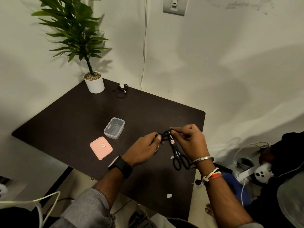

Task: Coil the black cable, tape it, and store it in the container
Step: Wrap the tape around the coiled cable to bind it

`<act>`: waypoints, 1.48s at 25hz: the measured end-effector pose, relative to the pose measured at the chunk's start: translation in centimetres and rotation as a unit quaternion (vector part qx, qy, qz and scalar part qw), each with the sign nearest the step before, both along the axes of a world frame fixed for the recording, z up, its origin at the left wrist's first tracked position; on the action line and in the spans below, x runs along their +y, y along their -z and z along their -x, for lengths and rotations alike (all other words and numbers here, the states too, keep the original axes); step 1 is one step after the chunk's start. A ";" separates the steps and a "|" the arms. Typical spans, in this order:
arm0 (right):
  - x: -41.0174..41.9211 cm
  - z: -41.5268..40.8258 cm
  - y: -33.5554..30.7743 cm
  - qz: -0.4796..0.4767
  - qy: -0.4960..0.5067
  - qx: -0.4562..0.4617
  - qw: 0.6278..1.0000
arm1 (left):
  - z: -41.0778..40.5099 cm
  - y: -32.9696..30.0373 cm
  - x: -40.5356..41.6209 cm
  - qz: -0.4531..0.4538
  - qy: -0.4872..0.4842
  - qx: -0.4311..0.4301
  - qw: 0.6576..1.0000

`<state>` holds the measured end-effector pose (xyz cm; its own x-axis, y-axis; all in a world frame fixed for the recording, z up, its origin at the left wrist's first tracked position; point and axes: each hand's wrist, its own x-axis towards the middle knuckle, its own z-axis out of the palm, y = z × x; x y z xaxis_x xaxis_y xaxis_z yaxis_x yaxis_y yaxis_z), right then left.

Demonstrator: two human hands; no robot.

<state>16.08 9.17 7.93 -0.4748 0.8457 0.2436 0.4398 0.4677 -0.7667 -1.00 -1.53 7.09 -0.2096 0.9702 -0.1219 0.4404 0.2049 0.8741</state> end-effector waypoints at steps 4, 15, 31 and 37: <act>-0.2 0.3 -0.7 -0.121 -0.041 -0.112 0.985 | -0.2 0.1 0.4 0.010 -0.013 -0.037 0.999; -1.5 0.6 -1.5 0.261 -0.108 0.026 0.959 | -0.4 -0.1 0.2 -0.040 -0.004 0.055 0.998; -0.1 -1.5 -2.1 0.041 -0.067 -0.103 0.992 | 0.8 -0.8 0.1 0.038 0.041 0.135 0.989; -0.2 0.8 -3.1 -0.185 -0.179 -0.361 0.896 | 0.0 -1.0 1.0 0.069 0.091 0.140 0.983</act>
<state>15.30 8.94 10.99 -0.8466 0.5322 -0.0040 0.5297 0.8417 -0.1048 -1.04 -0.54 8.05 -0.0783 0.9728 -0.2179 0.7010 0.2092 0.6818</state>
